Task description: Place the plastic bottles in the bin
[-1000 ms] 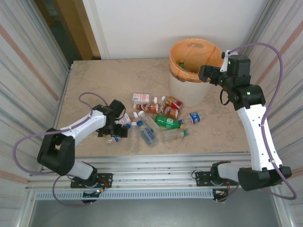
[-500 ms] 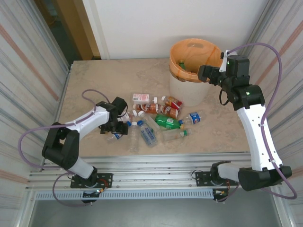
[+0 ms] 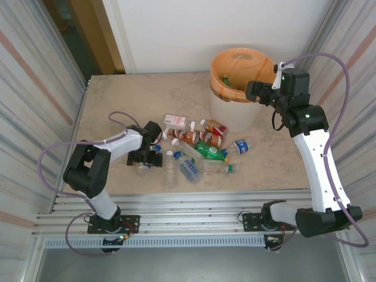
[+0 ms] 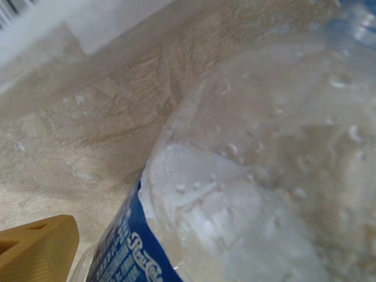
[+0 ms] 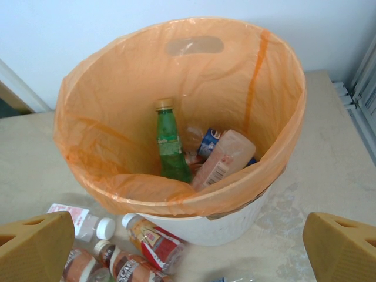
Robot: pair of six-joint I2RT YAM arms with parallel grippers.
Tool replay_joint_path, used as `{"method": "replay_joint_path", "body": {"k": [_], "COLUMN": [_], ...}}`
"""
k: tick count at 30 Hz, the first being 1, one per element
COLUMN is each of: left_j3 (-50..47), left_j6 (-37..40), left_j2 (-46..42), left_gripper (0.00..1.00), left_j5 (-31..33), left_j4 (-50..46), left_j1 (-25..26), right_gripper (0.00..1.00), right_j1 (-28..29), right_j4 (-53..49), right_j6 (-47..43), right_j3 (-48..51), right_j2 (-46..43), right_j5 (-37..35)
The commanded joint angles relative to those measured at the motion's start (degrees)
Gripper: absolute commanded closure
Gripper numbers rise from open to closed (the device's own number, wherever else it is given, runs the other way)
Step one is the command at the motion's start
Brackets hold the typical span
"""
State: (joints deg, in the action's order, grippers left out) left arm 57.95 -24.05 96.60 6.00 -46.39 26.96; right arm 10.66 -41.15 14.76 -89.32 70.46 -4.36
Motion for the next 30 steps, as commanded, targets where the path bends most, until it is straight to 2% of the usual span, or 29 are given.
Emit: {"method": "replay_joint_path", "body": {"k": [1, 8, 12, 17, 23, 27, 30], "left_j3": [-0.14, 1.07, 1.10, 0.12, -0.78, -0.88, -1.73], "left_j6": [0.23, 0.85, 0.98, 0.67, 0.23, 0.79, 2.47], "left_j2": [-0.33, 1.32, 0.67, -3.52, -13.17, -22.05, -28.44], "left_gripper": [0.06, 0.18, 0.32, 0.46, 0.52, 0.52, 0.54], "left_j5": [0.14, -0.24, -0.71, -1.58, -3.24, -3.43, -5.72], "left_j4": [0.46, 1.00, 0.88, 0.66, 0.42, 1.74, 7.78], "left_j1": [-0.24, -0.51, -0.42, 0.26, 2.01, 3.63, 5.04], "right_gripper": [0.02, 0.02, 0.02, 0.02, 0.02, 0.02, 0.02], "right_j1": [0.59, 1.29, 1.43, 1.48, 2.41, 3.42, 4.90], "right_j4": [1.16, 1.20, 1.02, 1.16, 1.63, 3.26, 5.87], "right_j6": [1.06, 1.17, 1.16, 1.15, 1.41, 1.82, 2.66], "right_j3": [0.03, 0.09, 0.09, 0.81, 1.55, 3.58, 5.71], "right_j2": [0.20, 1.08, 0.65, -0.05, -1.09, -2.99, -4.29], "right_j5": [-0.78, -0.44, -0.65, -0.66, 1.43, 7.72, 15.79]}}
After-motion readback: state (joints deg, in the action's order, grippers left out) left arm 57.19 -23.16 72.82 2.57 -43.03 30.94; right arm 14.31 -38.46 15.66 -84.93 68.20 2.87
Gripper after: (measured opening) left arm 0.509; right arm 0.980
